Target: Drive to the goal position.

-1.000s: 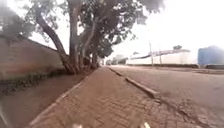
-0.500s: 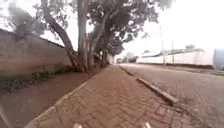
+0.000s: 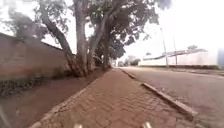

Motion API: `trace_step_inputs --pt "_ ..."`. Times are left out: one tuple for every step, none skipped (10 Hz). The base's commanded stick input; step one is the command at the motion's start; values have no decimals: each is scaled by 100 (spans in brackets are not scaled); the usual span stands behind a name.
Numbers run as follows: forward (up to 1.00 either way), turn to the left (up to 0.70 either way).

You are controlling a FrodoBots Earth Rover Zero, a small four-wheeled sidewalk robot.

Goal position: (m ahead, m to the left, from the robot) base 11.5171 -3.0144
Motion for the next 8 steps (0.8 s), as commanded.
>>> trace_step_inputs --pt "70 0" --pt "70 0" --pt "70 0" --pt "70 0" --pt "70 0" --pt "70 0" --pt "70 0" --pt "70 0"
